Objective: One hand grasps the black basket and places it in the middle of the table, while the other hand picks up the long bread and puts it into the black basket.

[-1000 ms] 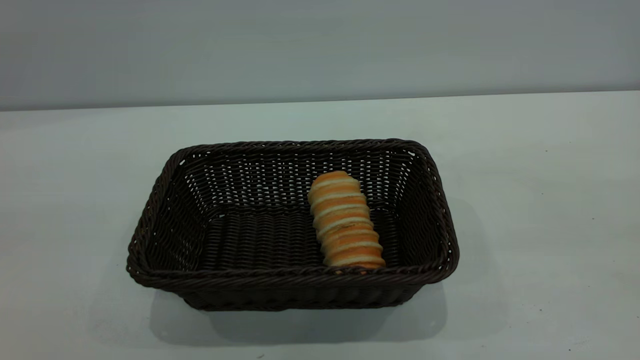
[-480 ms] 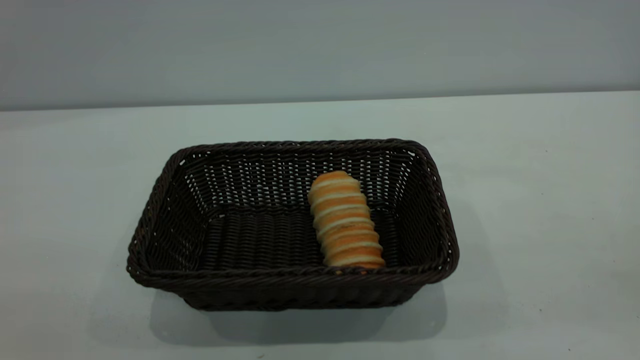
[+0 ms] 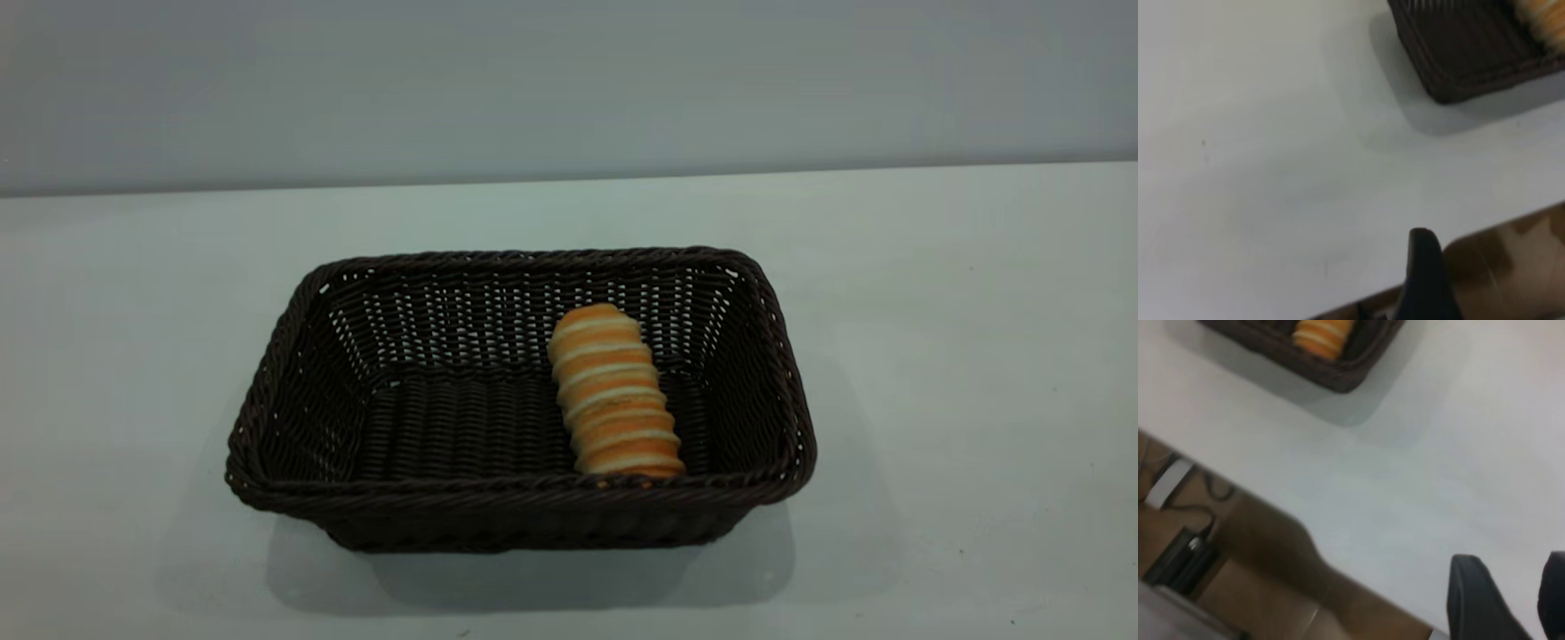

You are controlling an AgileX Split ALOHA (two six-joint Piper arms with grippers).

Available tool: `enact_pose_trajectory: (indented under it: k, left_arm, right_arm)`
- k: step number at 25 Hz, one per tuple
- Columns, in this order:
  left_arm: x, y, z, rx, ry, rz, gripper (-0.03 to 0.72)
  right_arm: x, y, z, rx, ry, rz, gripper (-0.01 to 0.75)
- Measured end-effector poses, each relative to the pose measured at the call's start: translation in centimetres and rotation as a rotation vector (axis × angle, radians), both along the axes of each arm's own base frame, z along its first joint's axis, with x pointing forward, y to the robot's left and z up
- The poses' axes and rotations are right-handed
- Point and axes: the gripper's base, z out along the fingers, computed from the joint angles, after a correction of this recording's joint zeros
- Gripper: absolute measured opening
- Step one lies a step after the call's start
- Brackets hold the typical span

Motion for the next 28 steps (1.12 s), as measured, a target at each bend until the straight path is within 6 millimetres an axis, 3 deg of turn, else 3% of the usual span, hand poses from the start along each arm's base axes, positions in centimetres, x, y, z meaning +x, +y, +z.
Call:
enact_pose_trajectory:
  k: [15,28]
  left_arm:
    - [0.5,-0.1,-1.5,0.009,0.039,-0.002,0.585]
    - [0.6,-0.2,-1.5,0.006,0.034,-0.003,0.585]
  right_arm:
    - [-0.5,-0.5,-0.1,0.042,-0.046,-0.056,0.235]
    - [-0.5,-0.5,-0.1,0.044,-0.046,-0.056,0.236]
